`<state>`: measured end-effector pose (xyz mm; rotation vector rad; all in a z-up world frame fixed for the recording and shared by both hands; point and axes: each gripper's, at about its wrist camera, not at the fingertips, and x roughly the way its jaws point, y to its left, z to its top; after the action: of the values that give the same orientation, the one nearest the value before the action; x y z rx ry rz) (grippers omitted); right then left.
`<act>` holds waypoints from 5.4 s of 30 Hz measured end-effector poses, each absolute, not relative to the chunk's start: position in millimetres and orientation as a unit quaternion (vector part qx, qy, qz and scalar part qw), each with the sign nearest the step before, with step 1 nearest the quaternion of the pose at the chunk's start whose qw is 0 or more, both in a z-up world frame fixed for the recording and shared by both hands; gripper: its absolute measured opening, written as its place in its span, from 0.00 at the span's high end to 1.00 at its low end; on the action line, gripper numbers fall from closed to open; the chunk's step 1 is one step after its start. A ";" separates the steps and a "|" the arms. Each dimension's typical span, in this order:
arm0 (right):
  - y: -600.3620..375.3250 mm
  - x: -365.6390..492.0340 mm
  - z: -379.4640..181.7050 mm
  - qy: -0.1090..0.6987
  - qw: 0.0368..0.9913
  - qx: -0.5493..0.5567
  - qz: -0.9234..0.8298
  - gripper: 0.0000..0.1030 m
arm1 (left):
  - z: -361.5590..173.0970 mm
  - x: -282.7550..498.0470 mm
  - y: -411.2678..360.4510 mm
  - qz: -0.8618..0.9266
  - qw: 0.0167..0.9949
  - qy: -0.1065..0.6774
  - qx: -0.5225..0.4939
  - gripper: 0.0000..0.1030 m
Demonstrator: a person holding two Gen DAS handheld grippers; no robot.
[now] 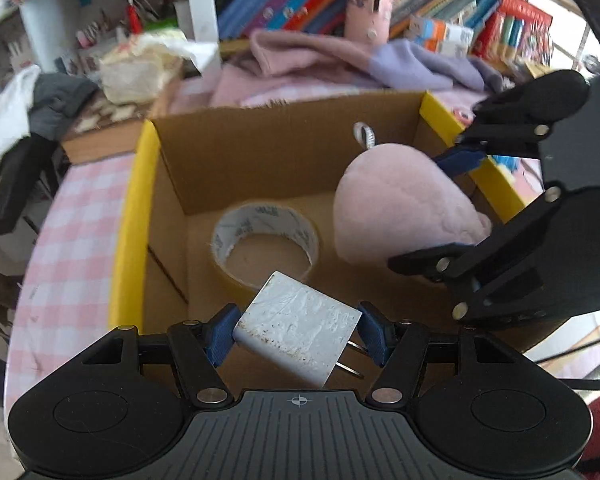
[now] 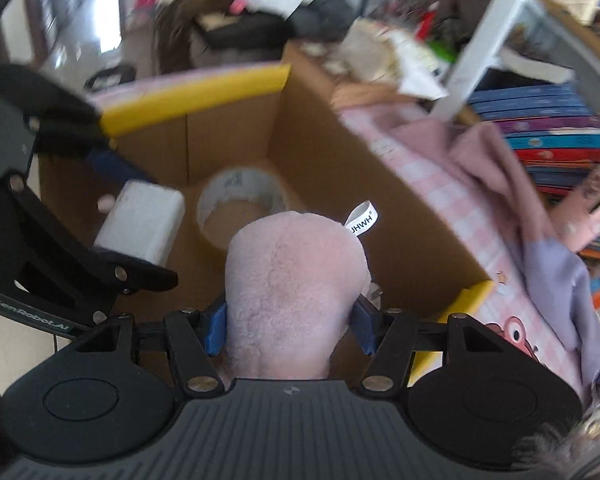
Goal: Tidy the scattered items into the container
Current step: 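Carry the pig and the plug over the yellow box with both tools, then open the right tool to drop the pig while the left tool releases the plug into the box, then move both open tools back over the items on the table, then close the right tool on the blue cloth while the left tool grasps the cream block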
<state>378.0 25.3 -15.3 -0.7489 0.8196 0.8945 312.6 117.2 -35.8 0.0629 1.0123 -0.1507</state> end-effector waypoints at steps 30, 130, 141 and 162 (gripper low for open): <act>-9.4 351.6 31.3 0.311 0.831 -0.293 0.357 0.26 | 27.1 280.8 114.2 -0.049 0.926 0.372 0.041 0.12; -296.9 210.3 8.2 0.332 0.943 -0.035 0.013 0.33 | -12.3 223.7 -119.2 -0.160 0.931 0.325 0.051 0.09; -330.1 314.5 5.4 0.341 0.936 -0.028 0.083 0.39 | -15.6 298.7 -139.1 -0.057 0.938 0.340 0.037 0.10; -286.0 487.6 -61.4 0.439 0.868 0.025 0.231 0.45 | -82.9 415.4 -140.2 0.056 0.910 0.410 -0.013 0.15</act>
<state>487.6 -286.0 -61.4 0.0513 0.9190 0.4824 415.4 -140.2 -82.9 -0.0265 0.8448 0.1153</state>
